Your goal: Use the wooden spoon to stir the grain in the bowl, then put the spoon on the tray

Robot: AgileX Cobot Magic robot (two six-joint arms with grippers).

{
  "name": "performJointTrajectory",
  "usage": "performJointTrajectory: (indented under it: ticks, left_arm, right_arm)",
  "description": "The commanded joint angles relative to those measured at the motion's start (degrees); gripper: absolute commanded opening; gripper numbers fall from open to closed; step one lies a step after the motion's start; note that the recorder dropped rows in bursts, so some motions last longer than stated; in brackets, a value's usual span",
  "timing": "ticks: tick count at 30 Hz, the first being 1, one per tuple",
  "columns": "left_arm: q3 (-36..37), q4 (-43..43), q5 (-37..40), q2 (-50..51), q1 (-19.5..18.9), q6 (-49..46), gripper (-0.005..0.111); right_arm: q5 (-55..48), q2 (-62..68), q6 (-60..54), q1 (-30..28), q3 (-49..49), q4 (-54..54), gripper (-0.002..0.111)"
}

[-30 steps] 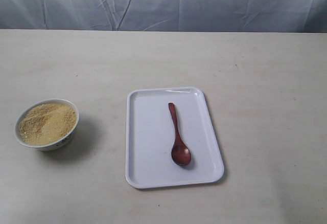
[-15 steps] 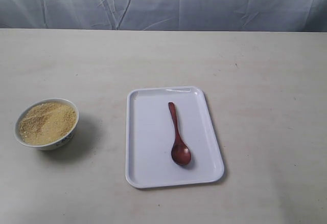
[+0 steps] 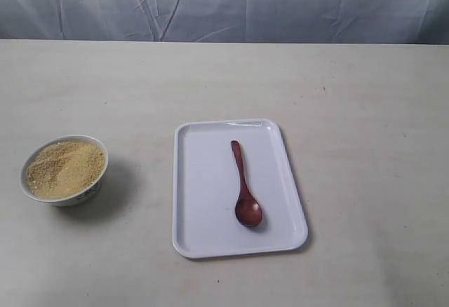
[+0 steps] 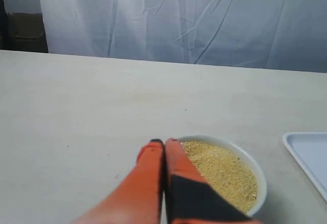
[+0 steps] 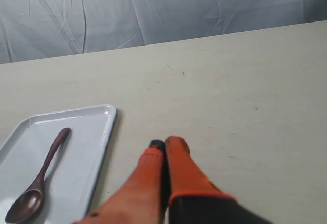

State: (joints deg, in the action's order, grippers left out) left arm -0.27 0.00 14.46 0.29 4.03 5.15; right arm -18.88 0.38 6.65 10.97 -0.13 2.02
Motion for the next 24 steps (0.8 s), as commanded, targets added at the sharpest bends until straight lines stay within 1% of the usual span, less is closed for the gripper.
performJointTrajectory:
  ticks: [1, 24]
  left_arm:
    - [0.27, -1.8, -0.99, -0.29, -0.06, -2.62, 0.0]
    - [0.27, -1.43, -0.99, -0.29, -0.06, -2.62, 0.0]
  right_arm:
    - [0.6, -0.38, -0.08, -0.31, 0.13, -0.13, 0.0]
    - [0.49, -0.38, -0.08, -0.31, 0.13, 0.11, 0.0]
